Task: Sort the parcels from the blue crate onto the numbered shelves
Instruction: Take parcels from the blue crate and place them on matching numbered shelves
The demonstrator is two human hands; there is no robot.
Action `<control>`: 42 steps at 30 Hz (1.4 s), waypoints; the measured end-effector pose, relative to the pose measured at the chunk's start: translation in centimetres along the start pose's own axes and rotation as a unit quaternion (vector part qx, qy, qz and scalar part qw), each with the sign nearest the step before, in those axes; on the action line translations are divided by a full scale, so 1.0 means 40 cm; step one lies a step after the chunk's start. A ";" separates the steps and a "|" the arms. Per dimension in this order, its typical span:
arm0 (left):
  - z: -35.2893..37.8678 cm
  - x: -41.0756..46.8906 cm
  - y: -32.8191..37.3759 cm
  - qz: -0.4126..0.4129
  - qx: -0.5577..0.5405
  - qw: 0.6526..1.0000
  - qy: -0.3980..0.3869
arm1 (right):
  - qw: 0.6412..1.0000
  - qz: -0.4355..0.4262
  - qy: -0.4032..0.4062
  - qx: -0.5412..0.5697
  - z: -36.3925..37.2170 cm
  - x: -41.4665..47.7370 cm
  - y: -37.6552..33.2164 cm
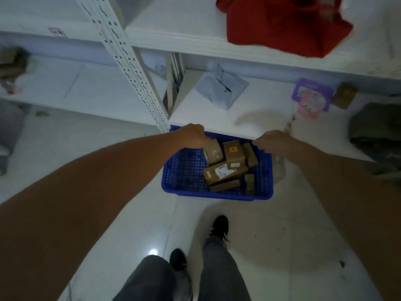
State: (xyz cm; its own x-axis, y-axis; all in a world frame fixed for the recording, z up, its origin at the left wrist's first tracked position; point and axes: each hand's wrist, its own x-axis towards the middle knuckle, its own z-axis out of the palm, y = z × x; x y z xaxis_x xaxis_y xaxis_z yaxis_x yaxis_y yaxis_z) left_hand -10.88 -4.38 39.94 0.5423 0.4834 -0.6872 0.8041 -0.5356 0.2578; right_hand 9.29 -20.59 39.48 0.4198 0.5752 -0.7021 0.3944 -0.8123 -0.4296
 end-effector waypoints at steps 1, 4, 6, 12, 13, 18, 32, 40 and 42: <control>0.040 0.065 -0.017 0.004 -0.004 1.000 -0.006 | 1.000 0.002 -0.011 -0.007 0.026 0.065 0.022; 0.176 0.253 -0.069 -0.009 -0.032 0.999 -0.032 | 0.999 0.021 -0.033 -0.017 0.124 0.269 0.089; 0.270 0.386 -0.100 -0.003 -0.063 0.997 -0.038 | 0.999 0.032 -0.030 -0.006 0.191 0.405 0.132; 0.544 0.699 -0.165 -0.014 -0.120 0.990 -0.077 | 0.997 0.032 0.001 0.068 0.399 0.708 0.289; 0.581 0.736 -0.173 -0.020 -0.124 0.989 -0.080 | 0.997 0.037 0.000 0.073 0.435 0.752 0.314; 0.742 0.877 -0.209 -0.044 -0.137 0.984 -0.100 | 0.987 0.157 -0.002 0.026 0.612 0.962 0.388; 0.813 1.006 -0.265 -0.062 -0.197 0.975 -0.083 | 0.980 0.145 0.117 -0.073 0.726 1.105 0.415; 0.660 0.827 -0.189 -0.152 -0.470 0.866 -0.080 | 0.981 0.084 0.172 0.041 0.645 0.731 0.437; 0.582 0.756 -0.158 -0.135 -0.500 0.850 -0.090 | 0.979 0.068 0.171 0.094 0.615 0.622 0.424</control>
State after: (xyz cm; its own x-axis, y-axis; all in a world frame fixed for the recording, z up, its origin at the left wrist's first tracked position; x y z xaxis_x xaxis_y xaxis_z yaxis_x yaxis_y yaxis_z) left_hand -5.23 -2.51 1.74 0.3314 0.3329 -0.8828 0.7469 0.4792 0.4610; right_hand 6.31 -22.42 0.77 0.7191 0.4339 -0.5428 0.1731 -0.8683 -0.4649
